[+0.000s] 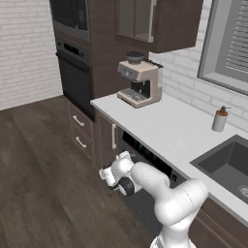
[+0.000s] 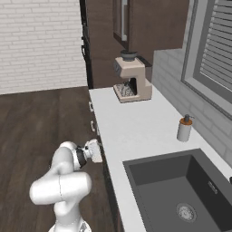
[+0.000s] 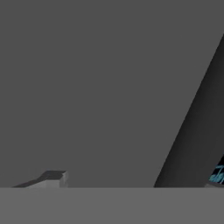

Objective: Pick up the cup and bowl from the counter, place them in the dishwasher, and close the dishwasher door.

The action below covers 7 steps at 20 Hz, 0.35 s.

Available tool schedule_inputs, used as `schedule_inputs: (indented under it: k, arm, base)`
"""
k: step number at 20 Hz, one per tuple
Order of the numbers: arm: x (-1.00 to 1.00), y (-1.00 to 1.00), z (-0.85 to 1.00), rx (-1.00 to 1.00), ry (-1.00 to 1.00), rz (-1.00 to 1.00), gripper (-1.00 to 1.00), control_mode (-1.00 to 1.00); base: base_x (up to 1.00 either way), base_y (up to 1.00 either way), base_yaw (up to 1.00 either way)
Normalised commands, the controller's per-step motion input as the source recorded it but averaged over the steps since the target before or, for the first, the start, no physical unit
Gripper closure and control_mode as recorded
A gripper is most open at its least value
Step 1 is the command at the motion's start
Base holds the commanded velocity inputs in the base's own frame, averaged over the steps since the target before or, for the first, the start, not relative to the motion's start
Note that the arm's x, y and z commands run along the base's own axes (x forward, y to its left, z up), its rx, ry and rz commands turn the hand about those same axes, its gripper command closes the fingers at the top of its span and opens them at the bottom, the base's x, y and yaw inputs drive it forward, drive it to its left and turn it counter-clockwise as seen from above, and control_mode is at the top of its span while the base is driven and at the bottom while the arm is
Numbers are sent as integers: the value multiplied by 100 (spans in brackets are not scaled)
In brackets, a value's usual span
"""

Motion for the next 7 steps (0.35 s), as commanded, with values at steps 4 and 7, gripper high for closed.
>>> schedule_inputs:
  k: [4,7]
  arm:
    - [41,-47,-38,-17,2,-13,-100,-100]
    - [5,-15,-11,-8,0,-1,-100,-100]
  base:
    - [0,0,0]
    - [0,0,0]
